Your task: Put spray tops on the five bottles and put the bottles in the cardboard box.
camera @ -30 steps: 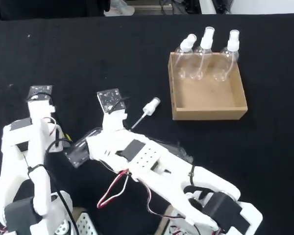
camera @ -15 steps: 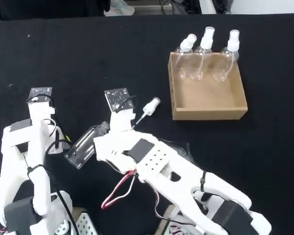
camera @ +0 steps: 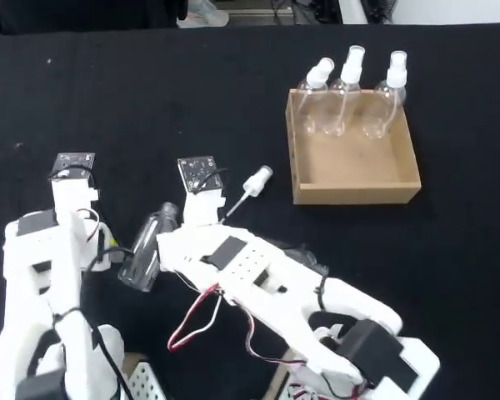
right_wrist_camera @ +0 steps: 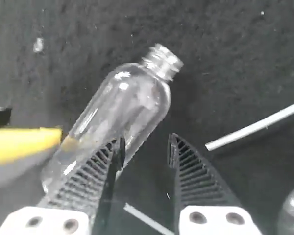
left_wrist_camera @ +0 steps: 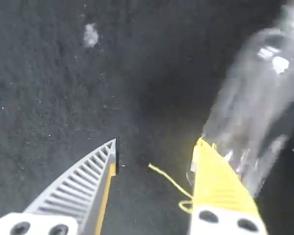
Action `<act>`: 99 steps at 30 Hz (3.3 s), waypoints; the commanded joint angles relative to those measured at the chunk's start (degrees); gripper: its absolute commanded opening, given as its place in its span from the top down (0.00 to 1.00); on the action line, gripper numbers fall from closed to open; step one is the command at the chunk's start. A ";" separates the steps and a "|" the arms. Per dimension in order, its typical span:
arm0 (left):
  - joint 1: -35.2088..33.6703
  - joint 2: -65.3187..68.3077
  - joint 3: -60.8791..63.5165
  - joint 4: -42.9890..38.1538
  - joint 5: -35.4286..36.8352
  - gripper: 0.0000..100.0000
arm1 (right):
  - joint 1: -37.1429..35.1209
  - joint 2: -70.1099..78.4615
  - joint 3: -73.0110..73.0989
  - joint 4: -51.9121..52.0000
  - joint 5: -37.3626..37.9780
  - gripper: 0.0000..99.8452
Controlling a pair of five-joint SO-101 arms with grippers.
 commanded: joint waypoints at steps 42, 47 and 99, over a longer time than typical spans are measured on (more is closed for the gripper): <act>-38.29 -26.46 -0.66 8.62 -8.00 0.75 | -5.19 37.32 -51.74 26.81 15.91 0.75; -38.29 -26.55 -0.57 8.62 -8.00 0.75 | -5.10 43.30 -58.95 35.34 16.09 0.77; 16.75 -26.81 20.88 -13.89 10.02 0.75 | 102.68 0.66 -14.81 26.81 91.34 0.99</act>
